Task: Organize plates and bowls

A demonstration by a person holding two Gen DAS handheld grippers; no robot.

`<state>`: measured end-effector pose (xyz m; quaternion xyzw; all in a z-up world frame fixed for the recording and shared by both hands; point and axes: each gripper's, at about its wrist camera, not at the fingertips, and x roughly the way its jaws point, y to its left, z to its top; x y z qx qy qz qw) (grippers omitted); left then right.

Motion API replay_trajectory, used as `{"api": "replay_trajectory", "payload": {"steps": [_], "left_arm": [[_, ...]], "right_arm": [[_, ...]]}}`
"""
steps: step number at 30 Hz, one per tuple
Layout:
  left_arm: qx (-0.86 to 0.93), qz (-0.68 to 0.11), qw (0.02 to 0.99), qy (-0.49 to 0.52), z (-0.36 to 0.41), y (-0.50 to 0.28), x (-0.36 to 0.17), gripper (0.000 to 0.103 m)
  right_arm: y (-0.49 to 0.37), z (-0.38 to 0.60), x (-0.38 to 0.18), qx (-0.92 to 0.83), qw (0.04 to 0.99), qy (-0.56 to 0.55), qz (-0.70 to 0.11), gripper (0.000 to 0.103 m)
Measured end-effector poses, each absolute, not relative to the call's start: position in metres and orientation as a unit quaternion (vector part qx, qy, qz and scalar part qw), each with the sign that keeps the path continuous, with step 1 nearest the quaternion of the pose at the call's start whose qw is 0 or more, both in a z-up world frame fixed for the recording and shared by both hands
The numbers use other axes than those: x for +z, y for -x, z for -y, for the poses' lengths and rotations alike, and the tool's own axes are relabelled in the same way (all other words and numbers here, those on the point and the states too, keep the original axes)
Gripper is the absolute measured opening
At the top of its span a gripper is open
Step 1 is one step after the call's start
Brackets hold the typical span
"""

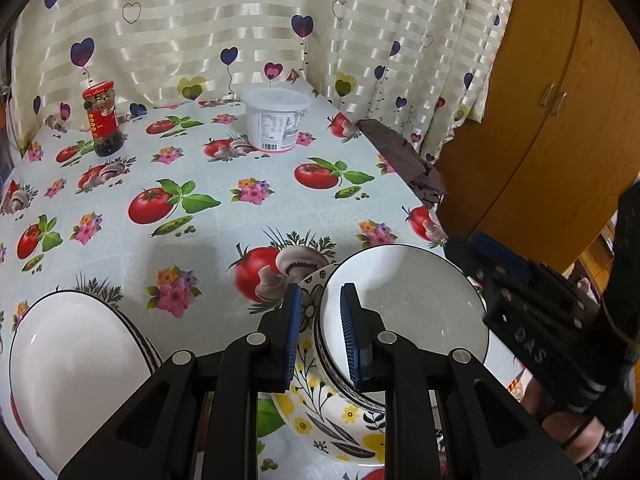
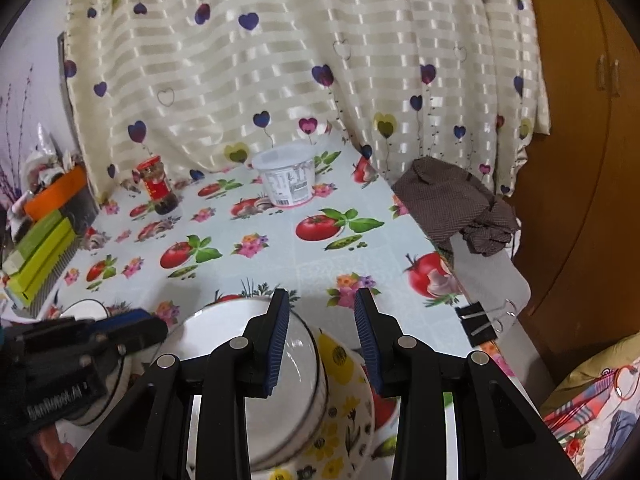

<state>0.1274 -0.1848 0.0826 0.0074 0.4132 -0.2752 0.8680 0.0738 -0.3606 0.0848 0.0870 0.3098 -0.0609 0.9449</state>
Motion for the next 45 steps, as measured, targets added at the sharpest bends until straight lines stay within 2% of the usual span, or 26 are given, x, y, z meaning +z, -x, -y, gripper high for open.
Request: {"api": "replay_trajectory", "payload": {"steps": [6,21,30,45], "left_arm": [[-0.273,-0.413,0.869,-0.011,0.184,-0.121,0.083,0.021],[-0.255,-0.405,0.878,-0.017,0.174,-0.099,0.082,0.021],[-0.237,-0.404,0.883,-0.006,0.156,-0.099,0.079,0.021],[-0.225,-0.445,0.867,0.003,0.149,-0.123,0.055,0.021]], "right_arm": [[-0.066,0.36,0.07,-0.072,0.938,-0.085,-0.329,0.034],[-0.036,0.357,0.071,-0.064,0.951,-0.082,-0.292,0.037],[-0.007,0.392,0.083,-0.092,0.948,-0.124,-0.279,0.039],[-0.025,0.401,0.023,-0.032,0.904,-0.176,-0.387,0.039]]}}
